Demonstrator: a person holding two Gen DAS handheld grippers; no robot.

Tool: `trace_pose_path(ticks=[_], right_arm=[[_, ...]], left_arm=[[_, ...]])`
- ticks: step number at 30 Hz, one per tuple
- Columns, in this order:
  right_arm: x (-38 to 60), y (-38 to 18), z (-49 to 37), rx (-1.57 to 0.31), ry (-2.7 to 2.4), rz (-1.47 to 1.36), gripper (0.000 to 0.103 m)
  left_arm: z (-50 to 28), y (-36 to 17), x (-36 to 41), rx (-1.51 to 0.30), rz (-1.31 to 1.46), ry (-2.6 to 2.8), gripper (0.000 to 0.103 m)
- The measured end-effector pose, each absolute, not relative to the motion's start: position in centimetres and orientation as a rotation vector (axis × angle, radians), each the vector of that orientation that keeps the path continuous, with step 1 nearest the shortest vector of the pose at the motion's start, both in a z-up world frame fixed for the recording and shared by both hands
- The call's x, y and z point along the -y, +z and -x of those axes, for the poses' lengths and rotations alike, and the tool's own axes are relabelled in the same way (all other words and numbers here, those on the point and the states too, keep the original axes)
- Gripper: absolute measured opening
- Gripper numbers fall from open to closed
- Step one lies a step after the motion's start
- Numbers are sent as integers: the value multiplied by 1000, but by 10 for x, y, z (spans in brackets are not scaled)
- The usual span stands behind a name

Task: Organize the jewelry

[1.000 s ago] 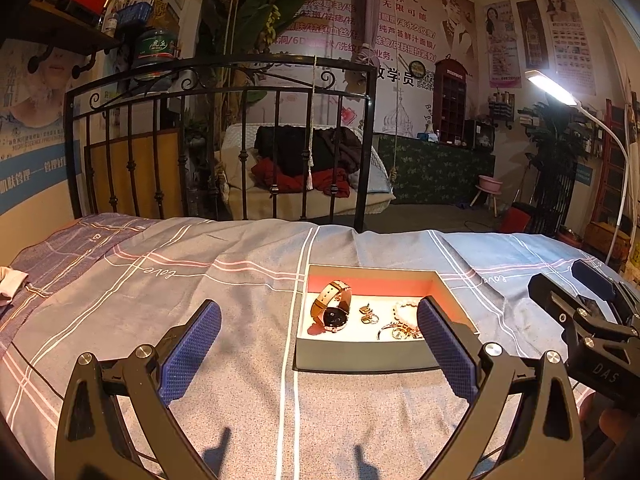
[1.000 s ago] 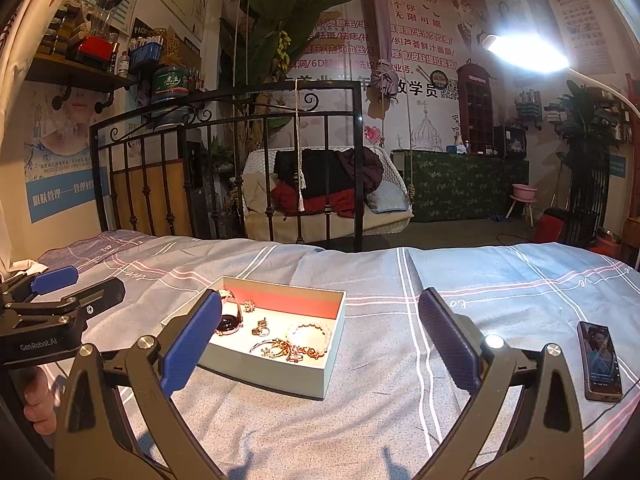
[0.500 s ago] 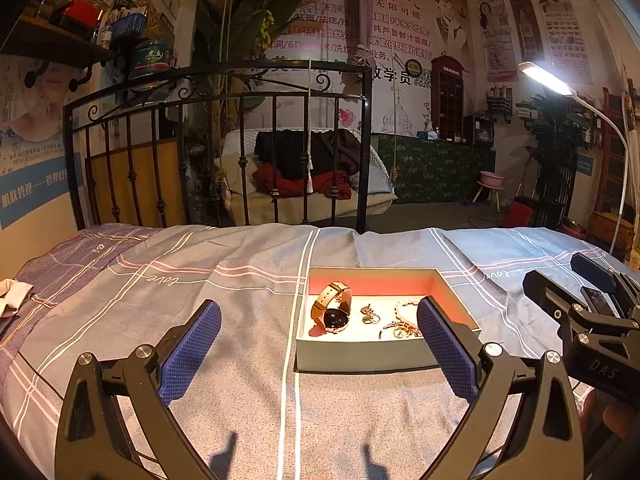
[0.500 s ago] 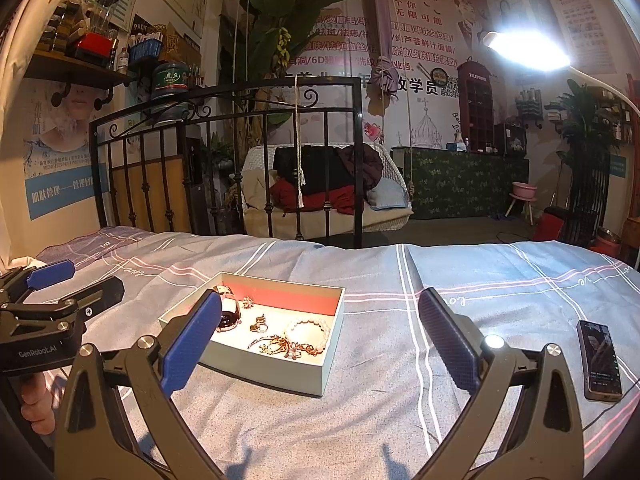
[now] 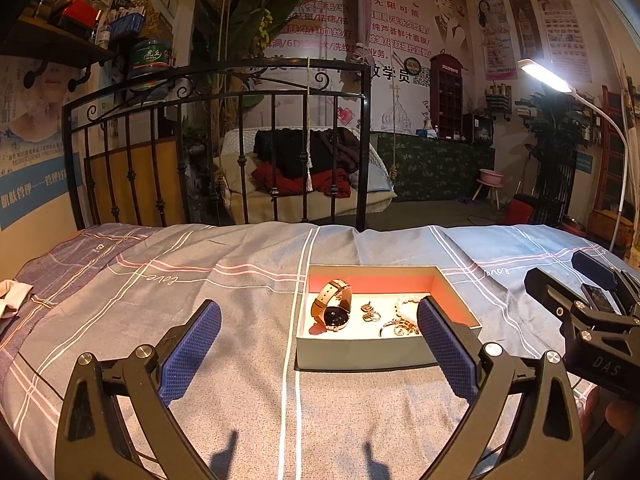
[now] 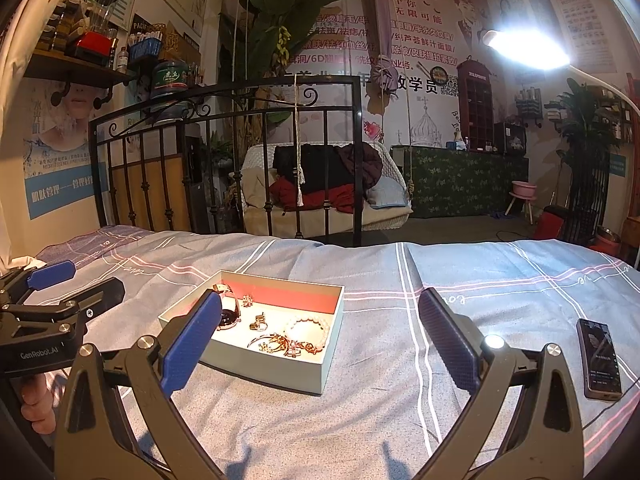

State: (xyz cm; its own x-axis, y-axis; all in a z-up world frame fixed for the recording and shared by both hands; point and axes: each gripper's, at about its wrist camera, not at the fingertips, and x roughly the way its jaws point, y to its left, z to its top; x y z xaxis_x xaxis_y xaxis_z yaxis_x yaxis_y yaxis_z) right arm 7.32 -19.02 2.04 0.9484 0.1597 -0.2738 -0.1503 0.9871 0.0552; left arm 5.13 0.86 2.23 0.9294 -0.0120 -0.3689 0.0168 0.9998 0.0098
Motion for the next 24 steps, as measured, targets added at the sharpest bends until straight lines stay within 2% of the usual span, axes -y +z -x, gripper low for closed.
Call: trace_pose_path(ticks=[24], right_arm=[[188,14,-74,-299,156,-30,97]], left_arm=[[-52,18,-6,-392,-21,-33,96]])
